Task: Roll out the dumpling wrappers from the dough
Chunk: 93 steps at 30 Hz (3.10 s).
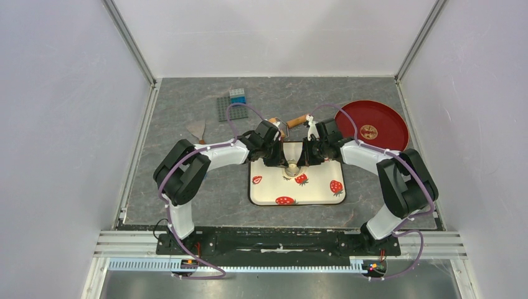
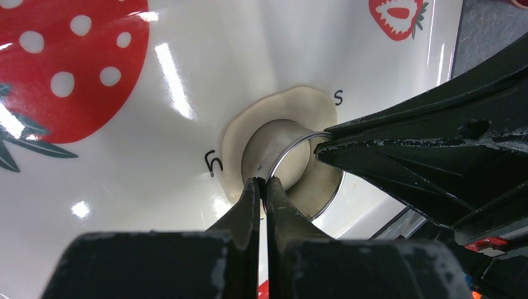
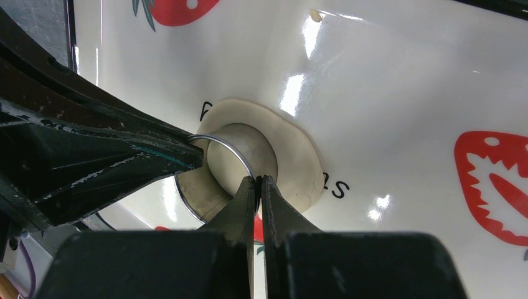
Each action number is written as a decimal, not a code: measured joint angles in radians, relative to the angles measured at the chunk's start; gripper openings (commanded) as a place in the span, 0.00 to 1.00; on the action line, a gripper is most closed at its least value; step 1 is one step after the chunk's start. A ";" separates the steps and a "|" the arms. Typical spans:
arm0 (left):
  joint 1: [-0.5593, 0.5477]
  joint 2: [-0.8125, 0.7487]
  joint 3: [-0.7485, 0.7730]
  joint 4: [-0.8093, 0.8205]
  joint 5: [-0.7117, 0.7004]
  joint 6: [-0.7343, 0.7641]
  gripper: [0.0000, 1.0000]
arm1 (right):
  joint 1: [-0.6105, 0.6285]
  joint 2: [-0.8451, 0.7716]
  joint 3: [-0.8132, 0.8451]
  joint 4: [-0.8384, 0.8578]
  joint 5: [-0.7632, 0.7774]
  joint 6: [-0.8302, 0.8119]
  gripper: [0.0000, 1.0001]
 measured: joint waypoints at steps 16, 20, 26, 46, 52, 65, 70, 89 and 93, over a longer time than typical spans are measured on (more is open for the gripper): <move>0.009 -0.021 -0.037 0.051 0.013 -0.006 0.02 | 0.001 -0.011 0.002 0.000 0.000 -0.007 0.00; 0.009 -0.022 -0.037 0.051 0.013 -0.006 0.02 | 0.001 -0.011 0.004 -0.001 0.000 -0.008 0.00; 0.009 -0.026 -0.035 0.048 0.014 -0.006 0.02 | 0.003 -0.010 0.015 -0.016 0.000 -0.018 0.00; 0.004 -0.035 0.040 -0.137 -0.022 -0.003 0.33 | 0.015 -0.010 0.109 -0.200 -0.002 -0.042 0.35; 0.005 -0.084 0.042 -0.173 0.014 0.001 0.42 | 0.014 -0.011 0.116 -0.233 -0.010 -0.044 0.42; 0.033 -0.142 0.039 -0.147 0.082 0.000 0.38 | -0.008 -0.032 0.122 -0.229 -0.055 -0.036 0.34; 0.037 -0.119 0.039 -0.153 0.081 0.000 0.38 | -0.015 -0.032 0.116 -0.203 -0.087 -0.026 0.32; 0.037 -0.009 0.039 -0.113 0.104 -0.006 0.02 | -0.019 0.020 0.073 -0.139 -0.113 0.004 0.00; 0.037 -0.007 0.039 -0.112 0.108 -0.006 0.02 | -0.019 0.020 0.073 -0.139 -0.110 0.005 0.00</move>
